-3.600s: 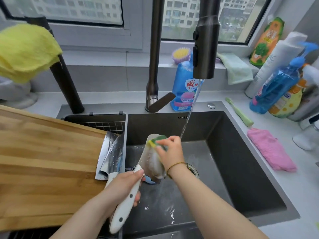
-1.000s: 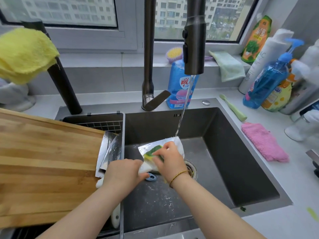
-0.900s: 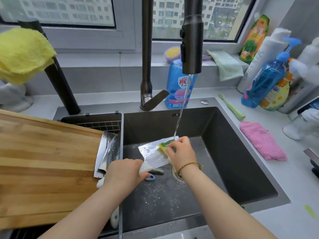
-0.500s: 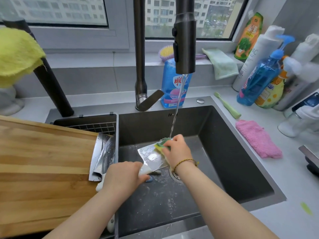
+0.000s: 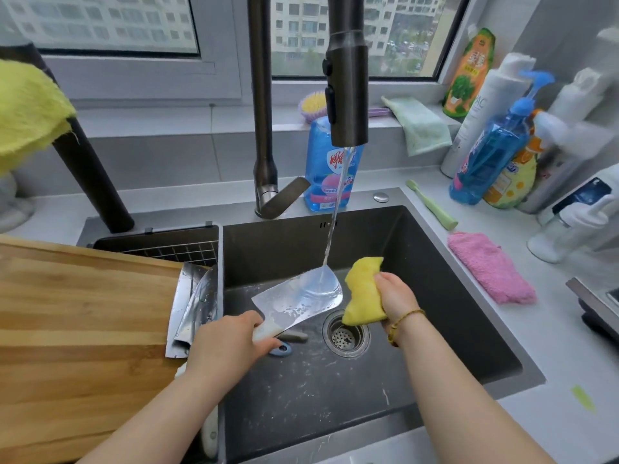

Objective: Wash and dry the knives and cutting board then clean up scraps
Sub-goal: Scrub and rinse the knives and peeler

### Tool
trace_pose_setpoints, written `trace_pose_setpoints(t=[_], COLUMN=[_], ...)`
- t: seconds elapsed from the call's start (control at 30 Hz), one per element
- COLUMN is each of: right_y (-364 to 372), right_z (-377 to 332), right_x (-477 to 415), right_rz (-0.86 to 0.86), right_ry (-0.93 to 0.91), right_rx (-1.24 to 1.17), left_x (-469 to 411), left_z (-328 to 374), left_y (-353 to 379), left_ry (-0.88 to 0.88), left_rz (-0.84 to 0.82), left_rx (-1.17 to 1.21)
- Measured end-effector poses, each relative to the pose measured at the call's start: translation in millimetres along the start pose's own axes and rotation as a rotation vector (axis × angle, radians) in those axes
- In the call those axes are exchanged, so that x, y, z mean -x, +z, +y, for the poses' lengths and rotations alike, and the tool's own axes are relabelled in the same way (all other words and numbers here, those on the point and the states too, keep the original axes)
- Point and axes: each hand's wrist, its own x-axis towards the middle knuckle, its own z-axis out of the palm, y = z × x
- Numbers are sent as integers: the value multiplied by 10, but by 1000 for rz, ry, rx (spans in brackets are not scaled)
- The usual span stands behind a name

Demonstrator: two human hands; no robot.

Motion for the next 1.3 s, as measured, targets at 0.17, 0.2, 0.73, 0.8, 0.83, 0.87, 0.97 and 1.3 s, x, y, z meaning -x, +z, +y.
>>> trace_pose_setpoints(t=[0.17, 0.2, 0.73, 0.8, 0.83, 0.87, 0.97, 1.3], right_y=[-414, -517, -1490, -1500, -1510, -1514, -1431, 76], right_z=[80, 107, 637, 662, 676, 692, 623, 226], right_x=[247, 303, 1062, 1061, 1059, 1058, 1065, 843], right_rz=[-17, -56, 187, 215, 237, 270, 411, -254], right_ry=[88, 61, -34, -44, -43, -46, -158, -789], right_rx=[-261, -225, 352, 420, 449, 479, 576, 1247], left_x=[22, 30, 117, 117, 120, 124, 135, 26], left_z=[27, 33, 209, 218, 224, 232, 264, 300], left_y=[19, 26, 107, 105, 102, 100, 68, -27], left_ry=[6, 6, 13, 6, 4, 4, 12, 8], left_rz=[2, 6, 87, 93, 97, 101, 112, 77], left_rx=[42, 49, 193, 197, 192, 183, 124, 64])
